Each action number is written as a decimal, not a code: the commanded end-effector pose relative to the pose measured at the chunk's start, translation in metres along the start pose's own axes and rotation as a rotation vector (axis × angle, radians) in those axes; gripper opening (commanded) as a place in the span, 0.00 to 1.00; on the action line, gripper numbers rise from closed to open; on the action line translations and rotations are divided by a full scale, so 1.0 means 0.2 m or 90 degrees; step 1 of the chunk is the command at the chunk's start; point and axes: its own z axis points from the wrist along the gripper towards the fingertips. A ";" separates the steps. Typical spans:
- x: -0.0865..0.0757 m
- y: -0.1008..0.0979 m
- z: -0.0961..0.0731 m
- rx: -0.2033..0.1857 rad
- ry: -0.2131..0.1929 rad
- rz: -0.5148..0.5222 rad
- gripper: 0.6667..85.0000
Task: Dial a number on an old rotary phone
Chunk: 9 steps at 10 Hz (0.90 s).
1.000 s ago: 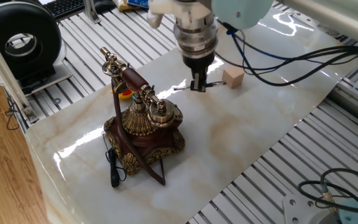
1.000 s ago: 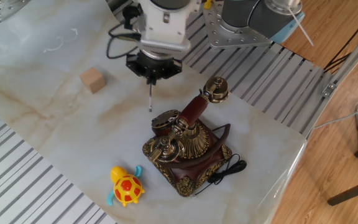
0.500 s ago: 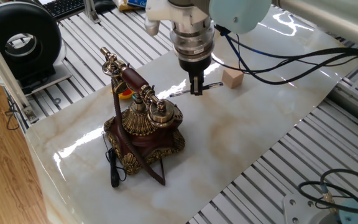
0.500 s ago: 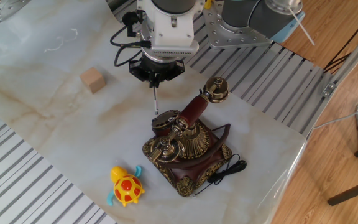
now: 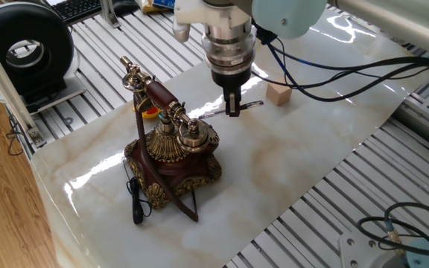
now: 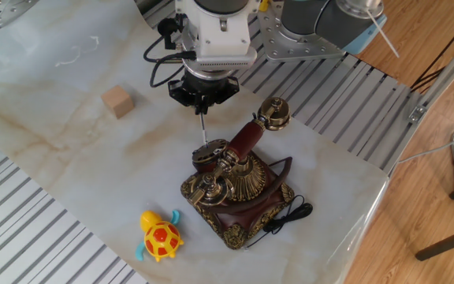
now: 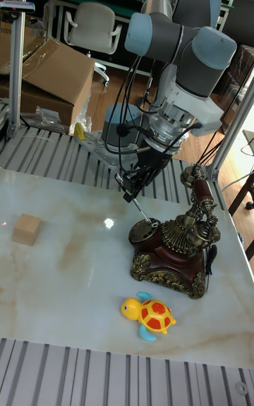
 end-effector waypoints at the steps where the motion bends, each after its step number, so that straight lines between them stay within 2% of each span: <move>1: 0.01 -0.01 -0.01 0.003 0.003 -0.019 0.01; 2: 0.01 -0.02 0.00 0.011 0.006 -0.027 0.01; 9: -0.05 0.00 0.04 0.021 0.016 -0.052 0.01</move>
